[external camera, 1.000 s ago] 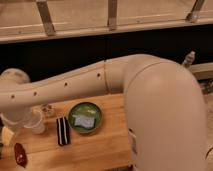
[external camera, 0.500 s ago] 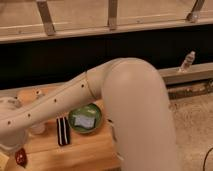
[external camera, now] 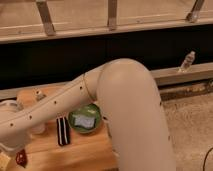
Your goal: Place the pepper in the ceramic cup
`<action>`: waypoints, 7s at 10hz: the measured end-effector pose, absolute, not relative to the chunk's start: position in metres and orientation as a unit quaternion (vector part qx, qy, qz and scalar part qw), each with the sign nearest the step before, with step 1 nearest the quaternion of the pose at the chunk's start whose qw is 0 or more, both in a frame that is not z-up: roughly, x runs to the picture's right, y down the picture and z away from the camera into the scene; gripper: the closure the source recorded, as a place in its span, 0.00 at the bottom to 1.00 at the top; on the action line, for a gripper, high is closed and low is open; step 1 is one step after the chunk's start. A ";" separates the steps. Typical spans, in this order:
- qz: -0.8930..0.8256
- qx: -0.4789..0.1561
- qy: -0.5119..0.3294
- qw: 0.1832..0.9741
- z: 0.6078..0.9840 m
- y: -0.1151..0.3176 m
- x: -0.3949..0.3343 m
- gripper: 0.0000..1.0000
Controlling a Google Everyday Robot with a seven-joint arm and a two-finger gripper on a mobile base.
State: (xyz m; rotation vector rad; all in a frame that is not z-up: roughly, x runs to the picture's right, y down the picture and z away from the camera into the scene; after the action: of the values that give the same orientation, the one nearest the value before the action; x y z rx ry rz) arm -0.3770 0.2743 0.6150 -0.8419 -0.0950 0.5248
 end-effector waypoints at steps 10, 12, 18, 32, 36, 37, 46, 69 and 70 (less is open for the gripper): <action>0.218 -0.457 0.015 0.863 0.691 0.340 -0.436 0.20; 0.233 -0.455 0.020 0.859 0.704 0.345 -0.434 0.20; 0.255 -0.417 0.022 0.872 0.708 0.346 -0.442 0.67; 0.278 -0.393 -0.130 0.867 0.611 0.241 -0.405 0.94; 0.288 -0.353 -0.219 0.863 0.611 0.148 -0.386 0.94; 0.293 -0.340 -0.253 0.857 0.615 0.123 -0.387 0.94; 0.299 -0.322 -0.385 0.812 0.652 0.114 -0.428 0.94; 0.331 -0.279 -0.430 0.792 0.674 0.109 -0.405 0.20; 0.331 -0.279 -0.430 0.792 0.674 0.109 -0.405 0.20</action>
State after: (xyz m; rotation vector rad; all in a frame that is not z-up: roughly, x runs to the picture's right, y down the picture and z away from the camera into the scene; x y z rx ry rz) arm -0.4053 0.1092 0.6743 -0.6009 -0.9241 0.7121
